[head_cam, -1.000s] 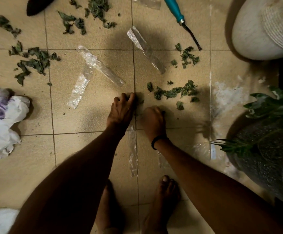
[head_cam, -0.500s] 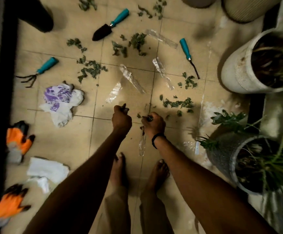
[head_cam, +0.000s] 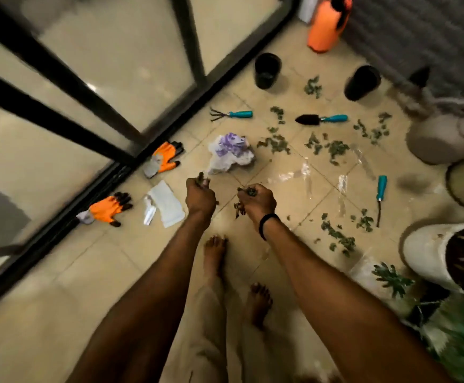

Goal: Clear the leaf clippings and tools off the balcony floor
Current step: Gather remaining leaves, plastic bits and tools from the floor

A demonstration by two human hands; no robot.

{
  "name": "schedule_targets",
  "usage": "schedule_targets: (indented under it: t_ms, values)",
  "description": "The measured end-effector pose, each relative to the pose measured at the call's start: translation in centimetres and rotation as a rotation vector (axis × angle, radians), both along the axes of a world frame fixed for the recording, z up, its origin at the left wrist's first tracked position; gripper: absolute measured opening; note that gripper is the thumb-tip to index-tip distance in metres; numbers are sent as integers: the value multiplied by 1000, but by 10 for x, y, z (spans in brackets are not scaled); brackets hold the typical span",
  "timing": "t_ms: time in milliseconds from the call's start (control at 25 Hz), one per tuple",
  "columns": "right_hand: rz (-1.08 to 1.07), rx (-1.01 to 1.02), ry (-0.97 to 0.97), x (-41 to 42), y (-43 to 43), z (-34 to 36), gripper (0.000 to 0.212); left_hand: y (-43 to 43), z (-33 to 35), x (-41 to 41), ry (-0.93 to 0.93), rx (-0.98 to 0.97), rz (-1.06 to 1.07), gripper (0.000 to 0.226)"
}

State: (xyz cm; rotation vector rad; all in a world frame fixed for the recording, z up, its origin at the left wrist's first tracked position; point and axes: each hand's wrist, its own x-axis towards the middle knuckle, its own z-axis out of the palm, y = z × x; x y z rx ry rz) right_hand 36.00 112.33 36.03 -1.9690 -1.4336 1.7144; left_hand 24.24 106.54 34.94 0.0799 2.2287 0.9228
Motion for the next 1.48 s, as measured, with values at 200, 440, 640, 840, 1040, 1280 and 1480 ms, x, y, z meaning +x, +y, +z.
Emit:
schedule_targets:
  t_ms: [200, 440, 640, 840, 1040, 1280, 1480]
  values:
    - [262, 10, 63, -95, -102, 37, 7, -136, 47, -71, 3, 95, 351, 22]
    - [563, -27, 115, -199, -287, 46, 6, -358, 53, -136, 22, 79, 719, 10]
    - [694, -112, 128, -261, -468, 32, 7, -548, 57, -167, -16, 72, 967, 22]
    - [766, -258, 118, -312, -649, 43, 10, -741, 59, -186, -71, 82, 1239, 15]
    - [861, -356, 133, -381, -796, 39, 6, -880, 45, -224, -67, 65, 1428, 25]
    - [958, -531, 71, -472, -917, -6, 6, -975, -5, -286, -162, 160, 1676, 32]
    - [1005, -600, 15, -530, -998, -71, 3, -1040, -70, -341, -164, 114, 1744, 41]
